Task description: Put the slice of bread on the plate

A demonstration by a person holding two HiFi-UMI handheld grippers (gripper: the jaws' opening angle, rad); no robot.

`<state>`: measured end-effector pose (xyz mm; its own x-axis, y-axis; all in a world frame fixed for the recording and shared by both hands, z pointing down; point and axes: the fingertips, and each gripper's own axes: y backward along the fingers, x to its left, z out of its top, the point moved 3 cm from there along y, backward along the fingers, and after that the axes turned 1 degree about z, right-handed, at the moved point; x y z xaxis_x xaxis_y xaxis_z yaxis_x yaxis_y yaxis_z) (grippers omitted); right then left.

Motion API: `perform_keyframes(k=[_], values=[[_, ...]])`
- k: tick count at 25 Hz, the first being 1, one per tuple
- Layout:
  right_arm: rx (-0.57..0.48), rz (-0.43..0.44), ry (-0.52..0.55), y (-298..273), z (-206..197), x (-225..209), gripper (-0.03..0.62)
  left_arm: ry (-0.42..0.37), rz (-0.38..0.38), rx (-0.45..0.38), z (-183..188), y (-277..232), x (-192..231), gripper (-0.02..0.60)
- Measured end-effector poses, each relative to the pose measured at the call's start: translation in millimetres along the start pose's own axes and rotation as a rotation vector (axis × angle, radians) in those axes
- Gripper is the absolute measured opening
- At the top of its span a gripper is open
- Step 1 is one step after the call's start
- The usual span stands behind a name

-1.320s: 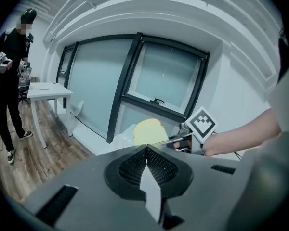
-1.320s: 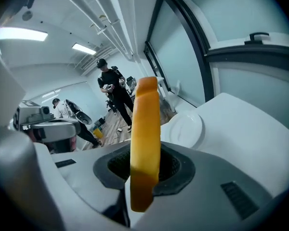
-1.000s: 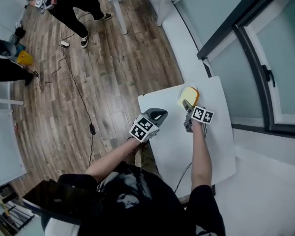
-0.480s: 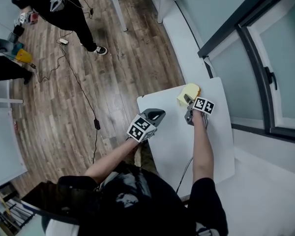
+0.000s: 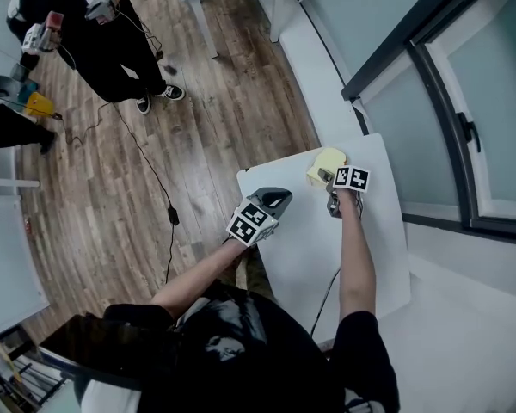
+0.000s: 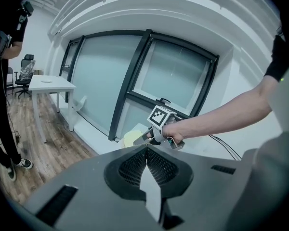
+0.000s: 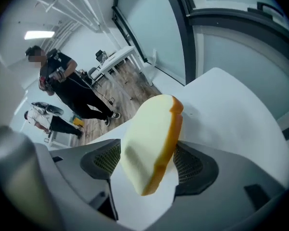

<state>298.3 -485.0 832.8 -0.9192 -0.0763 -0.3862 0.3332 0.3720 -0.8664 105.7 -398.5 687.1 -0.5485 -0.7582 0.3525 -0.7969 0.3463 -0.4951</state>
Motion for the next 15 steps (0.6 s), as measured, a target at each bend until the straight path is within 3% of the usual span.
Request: perform_keyframes(k=[4,9,12,15], values=[[-0.058,-0.153,0.126,12,-9,-8,0.342,-0.011,-0.001,0.01,2,-10,-2,0.003],[-0.199,-0.241,0.208,43,-26,4,0.335,-0.032,-0.032,0.014,4,-9,-17,0.003],[-0.307,-0.263,0.267,72,-45,20,0.161,-0.043,-0.044,0.012,3,-2,-27,0.003],[-0.417,-0.267,0.275,114,-65,43,0.056,-0.06,-0.051,-0.001,5,10,-36,0.003]])
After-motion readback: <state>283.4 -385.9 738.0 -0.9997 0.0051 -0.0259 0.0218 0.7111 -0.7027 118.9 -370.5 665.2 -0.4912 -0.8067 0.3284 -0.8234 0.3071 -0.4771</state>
